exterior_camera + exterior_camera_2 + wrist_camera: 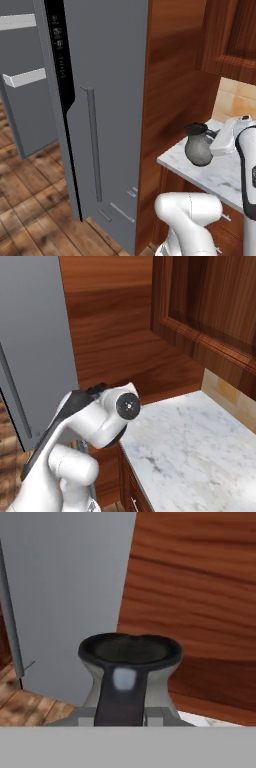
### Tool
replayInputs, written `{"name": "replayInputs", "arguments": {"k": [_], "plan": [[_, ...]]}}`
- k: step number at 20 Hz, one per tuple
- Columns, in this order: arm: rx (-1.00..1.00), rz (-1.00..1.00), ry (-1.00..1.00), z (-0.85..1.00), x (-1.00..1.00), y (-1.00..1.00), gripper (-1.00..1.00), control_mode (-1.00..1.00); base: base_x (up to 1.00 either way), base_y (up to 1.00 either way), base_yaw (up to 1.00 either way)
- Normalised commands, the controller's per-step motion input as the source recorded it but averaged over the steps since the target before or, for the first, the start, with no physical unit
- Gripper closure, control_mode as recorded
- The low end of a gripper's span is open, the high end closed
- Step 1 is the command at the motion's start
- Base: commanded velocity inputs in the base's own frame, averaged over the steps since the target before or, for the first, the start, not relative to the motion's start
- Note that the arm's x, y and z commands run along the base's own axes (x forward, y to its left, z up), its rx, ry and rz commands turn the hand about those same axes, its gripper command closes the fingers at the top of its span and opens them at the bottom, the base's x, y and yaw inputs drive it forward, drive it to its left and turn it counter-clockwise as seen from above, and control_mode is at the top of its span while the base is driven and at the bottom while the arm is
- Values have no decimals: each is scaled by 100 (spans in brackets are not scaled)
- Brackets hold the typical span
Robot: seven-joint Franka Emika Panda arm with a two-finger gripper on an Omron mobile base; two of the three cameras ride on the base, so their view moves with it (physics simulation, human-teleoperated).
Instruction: Move the tupperware and orange from the top shelf to the second highest shelf to make space. Then, place the pitcher from the counter on the cleared top shelf.
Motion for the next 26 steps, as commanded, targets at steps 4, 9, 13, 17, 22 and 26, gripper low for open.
{"name": "replayInputs", "arguments": {"k": [4, 9, 13, 17, 22, 26], "plan": [[0, -20, -17, 67, -54, 76, 100, -100, 0, 0, 0], [1, -12, -16, 61, -59, 55, 100, -100, 0, 0, 0], [5, -8, -5, 64, -44, 28, 100, -100, 0, 0, 0], [0, -7, 0, 11, -5, 25, 100, -100, 0, 0, 0], [-1, 0, 0, 0, 0, 17, 100, -100, 0, 0, 0], [-2, 0, 0, 0, 0, 25, 100, -100, 0, 0, 0]]}}
